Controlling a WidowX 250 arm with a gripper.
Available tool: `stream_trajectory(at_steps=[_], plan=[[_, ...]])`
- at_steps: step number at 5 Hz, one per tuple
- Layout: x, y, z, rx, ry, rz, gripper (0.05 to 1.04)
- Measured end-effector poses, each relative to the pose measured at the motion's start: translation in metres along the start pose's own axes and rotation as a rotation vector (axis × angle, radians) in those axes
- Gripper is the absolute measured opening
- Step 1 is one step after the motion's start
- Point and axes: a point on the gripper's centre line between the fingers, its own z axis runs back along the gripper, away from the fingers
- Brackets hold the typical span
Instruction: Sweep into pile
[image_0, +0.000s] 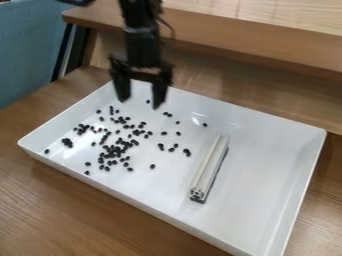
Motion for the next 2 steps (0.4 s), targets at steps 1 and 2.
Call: stream_trajectory(at_steps=[1,2], plan=[[0.003,-0.034,-0.011,-0.019,-0.019,-0.012,1.001],[-0.003,-0.051,-0.023,-0.018,-0.004,-0.004,1.001]])
